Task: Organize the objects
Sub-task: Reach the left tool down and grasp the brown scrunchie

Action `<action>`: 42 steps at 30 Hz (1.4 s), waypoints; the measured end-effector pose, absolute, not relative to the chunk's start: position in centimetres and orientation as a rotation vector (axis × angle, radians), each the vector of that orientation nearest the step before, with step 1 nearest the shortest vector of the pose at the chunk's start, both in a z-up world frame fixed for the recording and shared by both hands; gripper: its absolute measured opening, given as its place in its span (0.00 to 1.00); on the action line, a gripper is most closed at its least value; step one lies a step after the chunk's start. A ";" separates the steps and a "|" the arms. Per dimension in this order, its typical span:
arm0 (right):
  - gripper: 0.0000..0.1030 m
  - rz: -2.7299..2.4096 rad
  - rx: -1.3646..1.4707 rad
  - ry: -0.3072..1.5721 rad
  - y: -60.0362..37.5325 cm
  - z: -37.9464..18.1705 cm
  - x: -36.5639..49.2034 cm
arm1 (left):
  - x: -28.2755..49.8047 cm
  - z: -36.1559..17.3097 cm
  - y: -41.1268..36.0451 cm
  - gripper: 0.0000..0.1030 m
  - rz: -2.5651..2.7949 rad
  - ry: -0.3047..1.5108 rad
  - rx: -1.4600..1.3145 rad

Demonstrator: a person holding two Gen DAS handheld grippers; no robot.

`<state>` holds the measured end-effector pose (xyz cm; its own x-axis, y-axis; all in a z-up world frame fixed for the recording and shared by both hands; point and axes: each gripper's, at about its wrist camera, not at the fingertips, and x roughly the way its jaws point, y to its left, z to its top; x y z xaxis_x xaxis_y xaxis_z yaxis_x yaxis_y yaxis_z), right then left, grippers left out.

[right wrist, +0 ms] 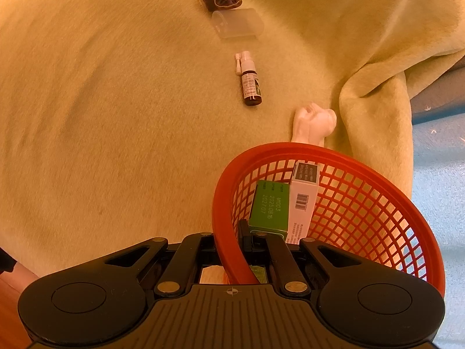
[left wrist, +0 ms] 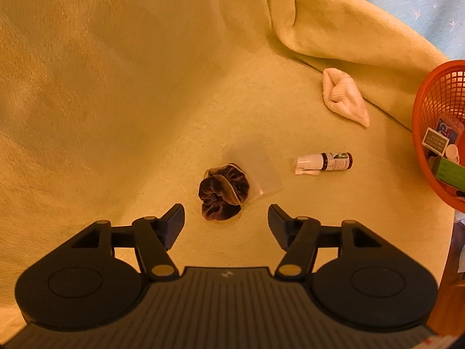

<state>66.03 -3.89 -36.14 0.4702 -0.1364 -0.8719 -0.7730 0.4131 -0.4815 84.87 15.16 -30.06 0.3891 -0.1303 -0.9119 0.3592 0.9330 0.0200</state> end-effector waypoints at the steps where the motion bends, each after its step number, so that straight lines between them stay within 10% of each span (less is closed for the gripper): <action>1: 0.03 0.504 -1.096 1.029 -3.8 -36.1 66.0 | 85.0 -30.3 15.3 0.58 -0.311 1.135 0.224; 23: 0.02 0.512 -1.103 1.025 -3.7 -36.4 65.8 | 88.3 -35.3 16.3 0.52 -0.267 1.155 0.115; 42: 0.02 0.514 -1.100 1.024 -3.6 -36.4 65.9 | 87.7 -35.8 16.3 0.05 -0.315 1.180 0.128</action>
<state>65.86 -3.58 -36.44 0.4707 -0.1303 -0.8726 -0.7779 0.4054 -0.4801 87.73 16.33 -35.79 0.3437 -0.1747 -0.9227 0.3079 0.9492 -0.0651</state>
